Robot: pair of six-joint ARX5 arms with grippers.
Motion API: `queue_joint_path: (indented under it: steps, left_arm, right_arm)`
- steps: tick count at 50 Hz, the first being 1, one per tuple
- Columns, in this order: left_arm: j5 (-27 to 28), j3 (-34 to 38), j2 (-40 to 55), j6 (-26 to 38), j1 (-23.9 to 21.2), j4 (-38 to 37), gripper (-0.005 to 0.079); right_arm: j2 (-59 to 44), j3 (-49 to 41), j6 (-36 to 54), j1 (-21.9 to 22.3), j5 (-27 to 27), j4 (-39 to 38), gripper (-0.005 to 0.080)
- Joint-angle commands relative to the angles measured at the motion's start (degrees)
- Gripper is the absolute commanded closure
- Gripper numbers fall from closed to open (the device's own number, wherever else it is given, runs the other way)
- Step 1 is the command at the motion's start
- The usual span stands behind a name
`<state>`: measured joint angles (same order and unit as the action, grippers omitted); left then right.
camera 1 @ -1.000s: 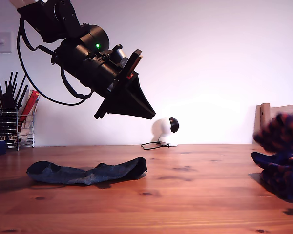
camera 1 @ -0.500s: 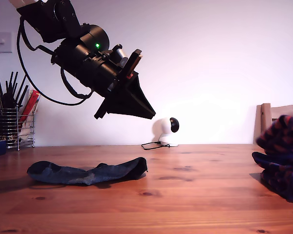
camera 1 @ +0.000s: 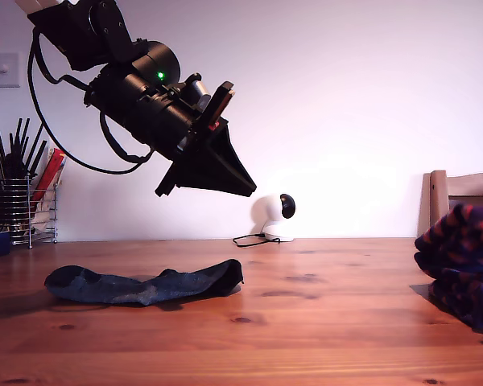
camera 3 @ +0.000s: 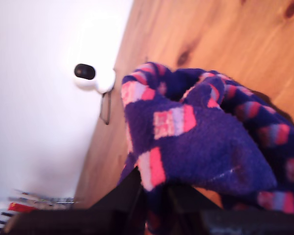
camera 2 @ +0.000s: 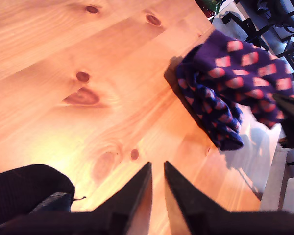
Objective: Fold the socks in front of you. After folding them, place them to the right side.
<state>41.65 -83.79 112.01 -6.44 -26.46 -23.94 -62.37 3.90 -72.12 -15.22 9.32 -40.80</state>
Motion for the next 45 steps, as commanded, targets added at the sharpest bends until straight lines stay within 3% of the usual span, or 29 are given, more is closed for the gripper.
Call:
queue_joint_path:
  steps: [1, 23, 36, 45]
  left_arm:
    - [0.1, -0.3, 0.7, 0.5, 0.0, 0.4, 0.0681]
    - [0.4, -0.4, 0.7, 0.5, 0.0, 0.1, 0.0681]
    - [1.7, -0.3, 0.7, 0.5, 0.0, -0.1, 0.0681]
    - [2.8, -0.3, 0.7, 0.4, 0.0, -0.1, 0.0681]
  right_arm:
    - [-2.5, -1.0, -0.1, 0.4, -0.2, -2.0, 0.0764]
    - [-11.1, -0.8, 0.2, 0.4, -0.3, -2.6, 0.0754]
    - [-11.1, -0.1, 3.2, 0.4, -2.4, -1.1, 0.0437]
    - [-11.1, 2.5, 5.5, 0.3, -6.2, 0.7, 0.0375]
